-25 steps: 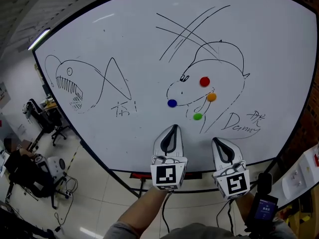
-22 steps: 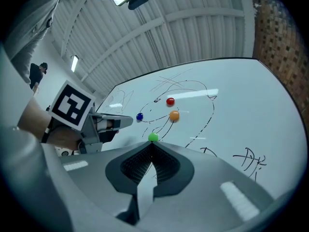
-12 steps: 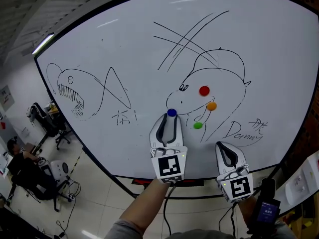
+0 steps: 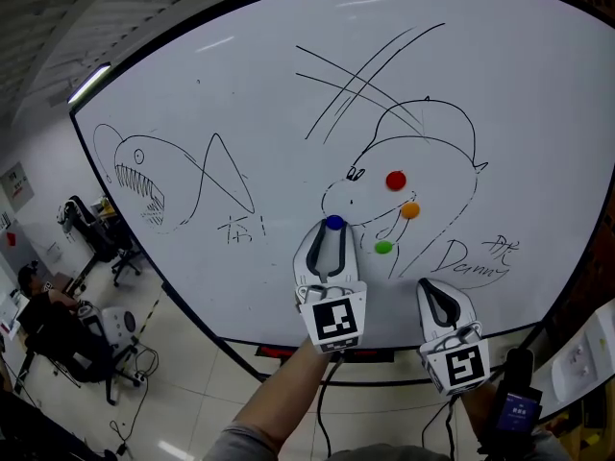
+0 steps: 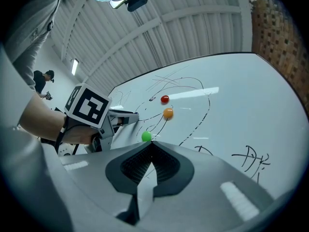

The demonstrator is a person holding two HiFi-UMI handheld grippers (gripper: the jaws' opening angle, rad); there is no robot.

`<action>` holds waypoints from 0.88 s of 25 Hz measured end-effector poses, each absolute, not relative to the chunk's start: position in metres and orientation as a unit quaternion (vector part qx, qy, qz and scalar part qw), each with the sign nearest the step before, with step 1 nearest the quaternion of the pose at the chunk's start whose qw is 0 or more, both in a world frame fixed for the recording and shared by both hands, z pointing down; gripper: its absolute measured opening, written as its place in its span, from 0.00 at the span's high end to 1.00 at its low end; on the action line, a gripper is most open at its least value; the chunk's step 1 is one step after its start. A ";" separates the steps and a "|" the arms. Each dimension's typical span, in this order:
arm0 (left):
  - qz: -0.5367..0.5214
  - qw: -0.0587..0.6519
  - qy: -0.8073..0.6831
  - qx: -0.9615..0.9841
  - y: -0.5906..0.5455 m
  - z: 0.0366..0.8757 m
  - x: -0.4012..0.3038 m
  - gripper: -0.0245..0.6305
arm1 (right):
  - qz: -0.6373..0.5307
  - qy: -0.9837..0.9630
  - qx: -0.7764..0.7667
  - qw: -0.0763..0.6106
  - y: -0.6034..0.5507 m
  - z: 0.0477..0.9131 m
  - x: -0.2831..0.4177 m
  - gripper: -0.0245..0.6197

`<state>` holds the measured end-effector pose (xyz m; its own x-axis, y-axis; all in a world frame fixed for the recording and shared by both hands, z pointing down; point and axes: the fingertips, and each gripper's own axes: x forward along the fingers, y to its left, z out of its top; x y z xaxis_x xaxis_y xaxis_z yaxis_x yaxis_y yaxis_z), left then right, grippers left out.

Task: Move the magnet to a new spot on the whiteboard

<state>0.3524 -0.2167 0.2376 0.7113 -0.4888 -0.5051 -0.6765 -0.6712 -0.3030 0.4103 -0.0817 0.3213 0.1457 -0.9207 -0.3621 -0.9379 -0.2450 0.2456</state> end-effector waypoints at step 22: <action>0.185 0.205 0.320 -0.906 -0.244 0.247 0.326 0.77 | 0.226 0.643 -0.731 0.024 -0.124 0.325 0.394 0.95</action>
<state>0.3256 -0.2440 0.2468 0.7268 -0.5047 -0.4659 -0.6560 -0.7111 -0.2530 0.3944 -0.1237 0.3248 0.0698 -0.9298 -0.3614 -0.9515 -0.1709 0.2557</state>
